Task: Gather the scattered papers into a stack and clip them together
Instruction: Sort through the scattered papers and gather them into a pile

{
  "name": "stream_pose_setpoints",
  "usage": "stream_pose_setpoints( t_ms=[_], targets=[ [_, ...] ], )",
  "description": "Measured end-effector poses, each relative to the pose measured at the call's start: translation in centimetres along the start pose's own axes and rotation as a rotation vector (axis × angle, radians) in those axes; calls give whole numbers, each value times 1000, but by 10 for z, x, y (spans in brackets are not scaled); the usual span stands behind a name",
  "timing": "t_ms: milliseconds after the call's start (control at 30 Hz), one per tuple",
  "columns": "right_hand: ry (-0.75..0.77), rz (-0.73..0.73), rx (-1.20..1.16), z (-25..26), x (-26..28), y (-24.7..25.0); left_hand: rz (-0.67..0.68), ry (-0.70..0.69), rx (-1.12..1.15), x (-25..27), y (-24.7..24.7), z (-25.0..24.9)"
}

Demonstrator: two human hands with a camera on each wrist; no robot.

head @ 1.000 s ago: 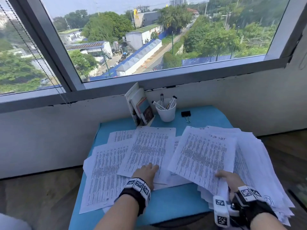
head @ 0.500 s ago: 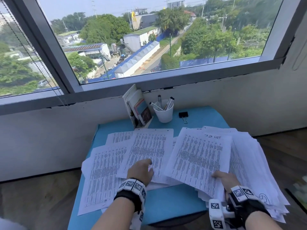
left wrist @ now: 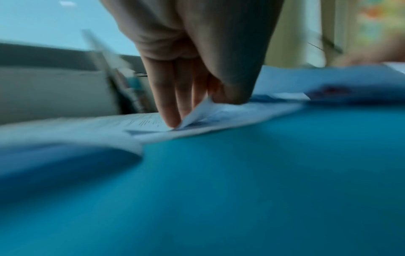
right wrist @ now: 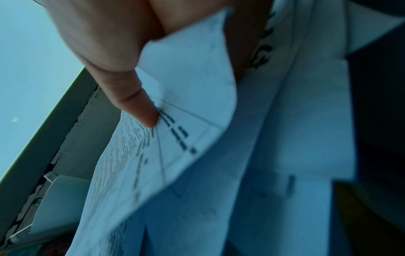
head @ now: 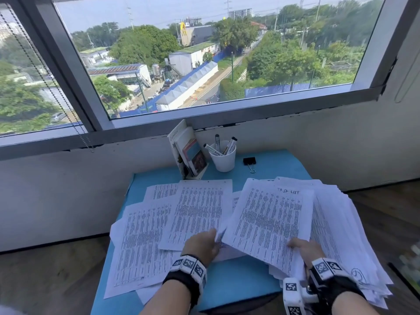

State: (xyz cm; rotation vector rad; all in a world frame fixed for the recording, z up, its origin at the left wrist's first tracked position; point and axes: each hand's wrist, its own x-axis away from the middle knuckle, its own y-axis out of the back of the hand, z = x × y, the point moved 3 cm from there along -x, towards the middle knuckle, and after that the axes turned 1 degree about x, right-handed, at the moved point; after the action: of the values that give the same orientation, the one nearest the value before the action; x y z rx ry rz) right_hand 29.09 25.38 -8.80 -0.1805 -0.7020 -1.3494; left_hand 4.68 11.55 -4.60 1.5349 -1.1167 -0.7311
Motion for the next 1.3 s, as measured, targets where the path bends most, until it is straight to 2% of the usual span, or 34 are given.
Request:
stream_pose_setpoints(
  t_ms=[67,100,133,167,233,300,367,433,467,533,600,667,733,767,800,833,900,967,1067,1167,1233,1300],
  targets=[
    [-6,-16,-1,-2,-3,-1,-316,159,271,3,18,13],
    [-12,-20,-5,-1,-3,-1,-459,176,378,3,27,16],
    [-11,-25,-7,-2,-6,-2,-551,113,437,3,34,12],
    [-17,-31,-8,-2,-4,-1,-574,-7,455,4,42,-1],
    [-12,-18,-26,-4,-5,-2,-491,-281,416,6,45,-41],
    [-22,10,-62,-8,-9,-3,-311,-448,292,9,36,-83],
    [-23,35,-106,-7,-10,-3,-58,-463,167,11,15,-115],
    [-37,109,-248,-2,1,-5,107,-435,67,14,-7,-132],
    [-60,171,-347,0,7,-5,150,-420,54,16,-15,-136],
    [-73,215,-403,0,8,0,196,-399,81,19,-25,-139],
    [56,229,-299,1,5,-2,216,-393,122,22,-26,-136],
    [96,188,-141,-7,-6,-4,176,-378,155,24,-23,-121],
    [115,149,-91,-18,-18,-5,13,-283,185,22,-20,-88],
    [125,146,-65,-19,-19,-5,-115,-178,160,21,-16,-65],
    [137,134,-49,-18,-20,-5,-185,-16,100,20,-11,-40],
    [144,117,-36,-17,-19,-3,-133,197,36,21,-9,-14],
    [149,109,-39,-16,-20,-2,73,565,-20,29,-5,34],
    [142,107,-24,-16,-22,-2,179,728,45,37,-5,64],
    [141,90,12,-18,-26,-3,204,697,86,41,-11,76],
    [163,54,45,-17,-25,-4,123,649,53,41,5,69],
    [162,59,29,-19,-26,-5,-17,613,129,39,25,58],
    [145,73,24,-22,-30,-5,-204,487,186,35,43,32]
  ],
)
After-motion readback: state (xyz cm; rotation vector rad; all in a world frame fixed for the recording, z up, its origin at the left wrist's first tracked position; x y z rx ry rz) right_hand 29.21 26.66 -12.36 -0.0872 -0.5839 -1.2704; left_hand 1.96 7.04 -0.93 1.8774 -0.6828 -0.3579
